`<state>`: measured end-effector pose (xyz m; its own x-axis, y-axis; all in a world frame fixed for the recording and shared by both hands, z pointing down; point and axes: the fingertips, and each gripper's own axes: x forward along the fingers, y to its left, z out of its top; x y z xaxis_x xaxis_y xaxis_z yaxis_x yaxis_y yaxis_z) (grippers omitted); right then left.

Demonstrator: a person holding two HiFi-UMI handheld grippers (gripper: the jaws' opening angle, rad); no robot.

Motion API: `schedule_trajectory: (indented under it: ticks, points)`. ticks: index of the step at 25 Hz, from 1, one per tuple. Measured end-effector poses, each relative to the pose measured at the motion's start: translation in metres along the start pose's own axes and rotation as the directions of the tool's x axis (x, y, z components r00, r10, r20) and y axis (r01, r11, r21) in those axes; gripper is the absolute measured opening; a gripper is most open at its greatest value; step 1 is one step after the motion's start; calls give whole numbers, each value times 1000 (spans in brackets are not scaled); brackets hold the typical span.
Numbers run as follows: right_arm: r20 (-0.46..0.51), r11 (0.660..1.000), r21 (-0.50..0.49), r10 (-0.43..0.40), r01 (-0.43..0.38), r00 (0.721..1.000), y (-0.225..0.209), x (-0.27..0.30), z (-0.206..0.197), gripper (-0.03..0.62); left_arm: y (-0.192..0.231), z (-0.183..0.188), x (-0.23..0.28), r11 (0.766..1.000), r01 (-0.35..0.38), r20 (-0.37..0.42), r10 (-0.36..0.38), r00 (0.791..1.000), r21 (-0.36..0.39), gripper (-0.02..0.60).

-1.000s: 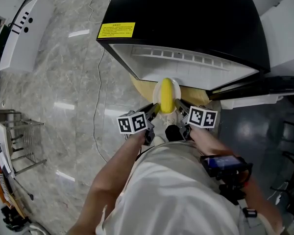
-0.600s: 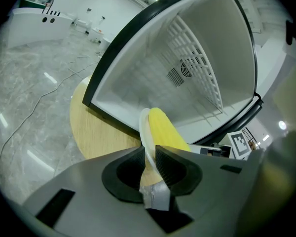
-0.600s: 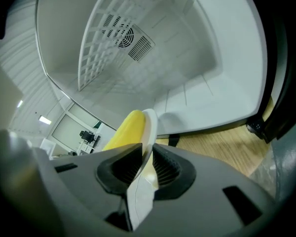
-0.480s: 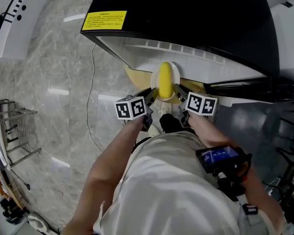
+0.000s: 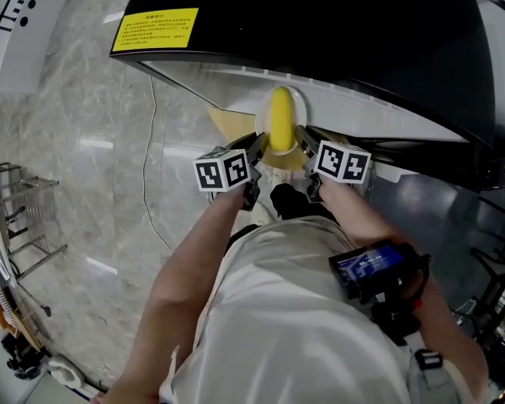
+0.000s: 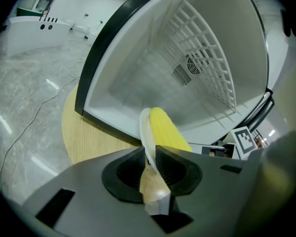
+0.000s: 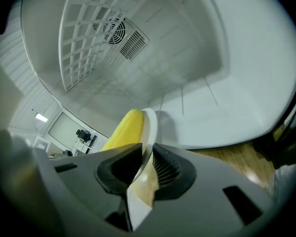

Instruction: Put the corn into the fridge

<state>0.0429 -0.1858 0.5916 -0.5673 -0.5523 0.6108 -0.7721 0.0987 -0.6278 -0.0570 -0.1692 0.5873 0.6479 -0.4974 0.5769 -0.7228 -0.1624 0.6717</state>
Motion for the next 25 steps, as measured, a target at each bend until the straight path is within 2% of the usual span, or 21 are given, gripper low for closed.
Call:
schedule_trajectory:
  ticks: [11,25]
  points:
    - [10,999,-27,-22,22,1000,4,10,18,52,5,19,6,999,-35,22,35,999,1,72]
    - [48,998,-33,-52,54,997,-2,17,43,52,0,44,23,993,-117,104,115,988,11,72]
